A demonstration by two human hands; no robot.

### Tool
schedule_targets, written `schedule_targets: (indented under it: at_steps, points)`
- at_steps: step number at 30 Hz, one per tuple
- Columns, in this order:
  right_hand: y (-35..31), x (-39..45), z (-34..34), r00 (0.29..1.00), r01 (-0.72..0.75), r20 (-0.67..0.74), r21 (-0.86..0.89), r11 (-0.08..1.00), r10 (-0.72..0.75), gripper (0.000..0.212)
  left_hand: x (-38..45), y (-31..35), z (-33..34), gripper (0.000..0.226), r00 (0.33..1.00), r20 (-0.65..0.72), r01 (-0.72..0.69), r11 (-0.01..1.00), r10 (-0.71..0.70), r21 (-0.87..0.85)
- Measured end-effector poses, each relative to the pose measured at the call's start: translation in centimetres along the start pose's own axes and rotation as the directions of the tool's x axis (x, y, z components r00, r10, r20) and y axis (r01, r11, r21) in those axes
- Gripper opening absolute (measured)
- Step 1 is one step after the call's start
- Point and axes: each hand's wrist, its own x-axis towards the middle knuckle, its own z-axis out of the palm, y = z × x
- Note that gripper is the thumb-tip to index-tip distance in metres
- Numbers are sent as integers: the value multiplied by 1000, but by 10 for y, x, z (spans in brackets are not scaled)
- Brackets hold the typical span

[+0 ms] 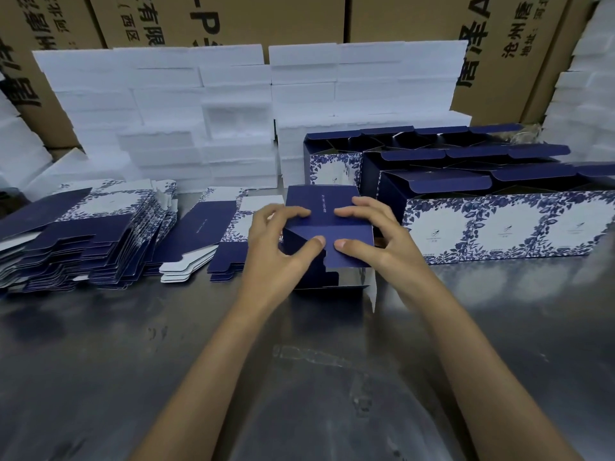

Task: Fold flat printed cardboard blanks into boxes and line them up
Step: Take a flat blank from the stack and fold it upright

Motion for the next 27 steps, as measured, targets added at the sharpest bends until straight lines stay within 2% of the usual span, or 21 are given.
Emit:
schedule_targets:
  at_steps: [5,9,13,19,23,27]
  points:
    - [-4,-1,-3,997,-34,65,47,998,30,47,-1,3,-3,32,994,102,-47,999,49,-24]
    - [0,0,-6,995,-19,96,8,1000,18,48,1,1,-5,31,995,90,-40,998,45,-49]
    - [3,1,0,999,43,18,-90,995,-41,47,2,-2,-4,30,995,75,-57,998,59,-29]
    - [-1,-1,8,997,37,-75,66,997,-32,25,1,1,-3,27,992,112,-49,997,56,-58]
    - [-5,-2,15,991,39,-128,85,996,-28,20,2,2,1,17,999,24,-33,993,36,-112]
    - [-5,-2,16,987,43,-155,99,994,-27,18,1,3,9,18,998,-41,-59,992,55,-108]
